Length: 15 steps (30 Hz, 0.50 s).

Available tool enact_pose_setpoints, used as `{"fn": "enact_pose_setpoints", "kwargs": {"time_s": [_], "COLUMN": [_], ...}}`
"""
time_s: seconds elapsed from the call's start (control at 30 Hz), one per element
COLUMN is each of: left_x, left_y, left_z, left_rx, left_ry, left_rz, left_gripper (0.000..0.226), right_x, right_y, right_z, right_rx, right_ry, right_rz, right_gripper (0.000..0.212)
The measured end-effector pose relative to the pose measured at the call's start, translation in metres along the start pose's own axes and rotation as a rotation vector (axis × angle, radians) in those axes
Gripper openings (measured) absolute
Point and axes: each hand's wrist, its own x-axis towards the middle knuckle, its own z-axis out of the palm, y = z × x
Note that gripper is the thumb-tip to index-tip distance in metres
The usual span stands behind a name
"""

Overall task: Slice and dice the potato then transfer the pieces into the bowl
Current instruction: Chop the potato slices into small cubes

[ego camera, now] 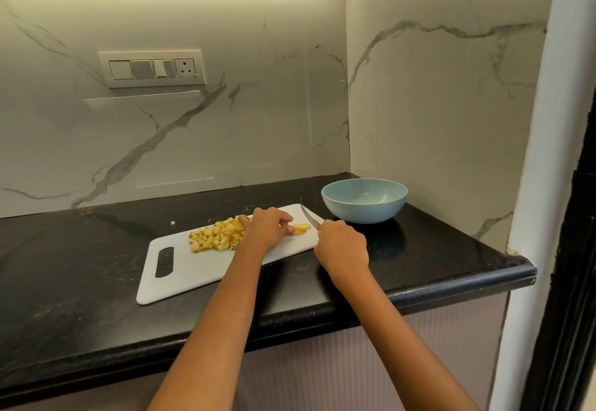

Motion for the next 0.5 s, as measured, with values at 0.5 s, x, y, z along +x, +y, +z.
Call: {"fn": "enact_pose_setpoints", "kwargs": {"time_s": [0.5], "left_x": [-0.014], "left_y": [0.004], "left_z": [-0.001], "left_rx": [-0.022], "left_ry": [0.17], "left_rz": [0.05], "left_gripper": [0.01], "right_x": [-0.01], "right_y": [-0.003], "right_z": [-0.003], "right_rx": [-0.018], "right_ry": [0.013], "right_rz": [-0.013], "right_gripper": [0.024]}}
